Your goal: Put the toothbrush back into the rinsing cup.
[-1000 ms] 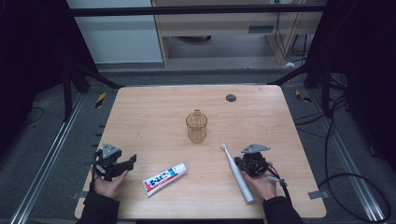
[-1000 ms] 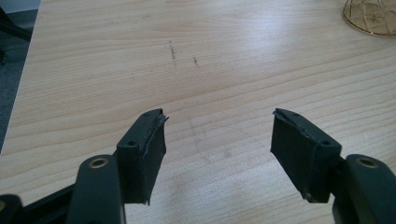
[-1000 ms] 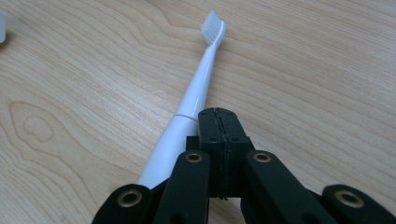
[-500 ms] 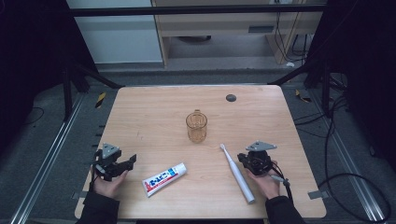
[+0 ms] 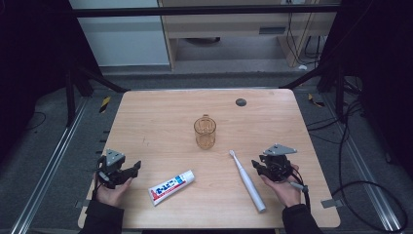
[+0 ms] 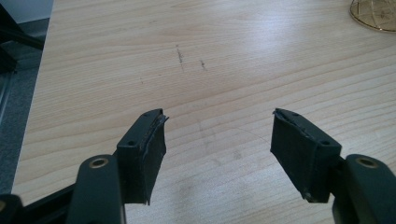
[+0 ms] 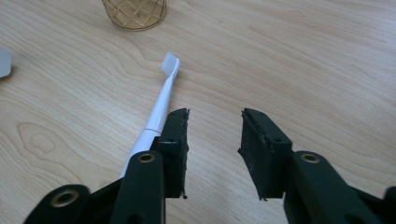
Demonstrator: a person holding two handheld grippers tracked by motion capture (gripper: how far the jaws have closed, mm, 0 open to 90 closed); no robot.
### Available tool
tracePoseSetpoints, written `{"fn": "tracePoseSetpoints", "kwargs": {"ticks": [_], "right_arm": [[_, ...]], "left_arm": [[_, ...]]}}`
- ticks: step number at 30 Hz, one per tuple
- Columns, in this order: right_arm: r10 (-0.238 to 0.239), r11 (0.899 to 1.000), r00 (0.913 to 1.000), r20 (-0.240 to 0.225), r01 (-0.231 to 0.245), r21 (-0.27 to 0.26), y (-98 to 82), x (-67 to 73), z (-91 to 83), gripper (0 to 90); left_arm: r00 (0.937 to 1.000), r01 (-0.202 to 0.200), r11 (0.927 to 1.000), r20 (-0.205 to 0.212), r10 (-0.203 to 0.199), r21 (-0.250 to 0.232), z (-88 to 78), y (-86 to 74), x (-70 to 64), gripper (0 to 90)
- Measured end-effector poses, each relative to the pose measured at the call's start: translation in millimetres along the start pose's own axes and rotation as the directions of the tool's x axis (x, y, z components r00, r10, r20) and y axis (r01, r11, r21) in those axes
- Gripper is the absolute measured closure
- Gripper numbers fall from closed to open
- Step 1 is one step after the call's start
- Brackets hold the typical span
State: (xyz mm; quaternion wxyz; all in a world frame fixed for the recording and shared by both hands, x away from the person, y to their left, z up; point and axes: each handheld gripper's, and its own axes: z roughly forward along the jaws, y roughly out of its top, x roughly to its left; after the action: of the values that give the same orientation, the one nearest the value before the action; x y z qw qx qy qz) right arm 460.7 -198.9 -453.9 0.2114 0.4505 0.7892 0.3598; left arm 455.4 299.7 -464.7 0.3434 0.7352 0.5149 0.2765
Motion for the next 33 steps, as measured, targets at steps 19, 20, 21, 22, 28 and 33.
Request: {"fn": "tracePoseSetpoints", "kwargs": {"ticks": [19,20,21,22,28,33], "right_arm": [[0.009,0.998,0.9999,-0.007,-0.008,0.067,19.5,4.9,-14.4,47.6],[0.007,0.997,0.9999,-0.008,-0.006,0.074,20.3,6.1,-14.1,47.0],[0.007,0.997,0.9999,-0.008,-0.006,0.078,21.3,7.7,-13.8,46.7],[0.001,0.996,1.0000,-0.006,-0.001,0.085,22.3,8.9,-13.5,46.3],[-0.015,0.993,0.9995,-0.028,0.018,0.116,29.8,18.6,-11.8,43.8],[-0.024,0.992,0.9989,-0.040,0.029,0.126,34.1,26.8,-7.3,43.4]], "left_arm": [[0.9999,-0.012,0.9996,0.011,0.012,0.025,3.7,0.0,1.3,35.1],[0.9999,-0.012,0.9996,0.011,0.012,0.023,3.5,0.1,1.2,35.2],[0.9998,-0.013,0.9997,0.012,0.013,0.022,3.2,0.3,1.0,35.5],[0.9998,-0.014,0.9997,0.011,0.014,0.020,3.0,0.5,0.8,35.4],[0.9997,-0.015,0.9996,0.021,0.015,0.022,3.5,0.9,0.4,35.8],[0.9997,-0.012,0.9996,0.020,0.012,0.026,4.9,1.6,0.6,35.1]]}}
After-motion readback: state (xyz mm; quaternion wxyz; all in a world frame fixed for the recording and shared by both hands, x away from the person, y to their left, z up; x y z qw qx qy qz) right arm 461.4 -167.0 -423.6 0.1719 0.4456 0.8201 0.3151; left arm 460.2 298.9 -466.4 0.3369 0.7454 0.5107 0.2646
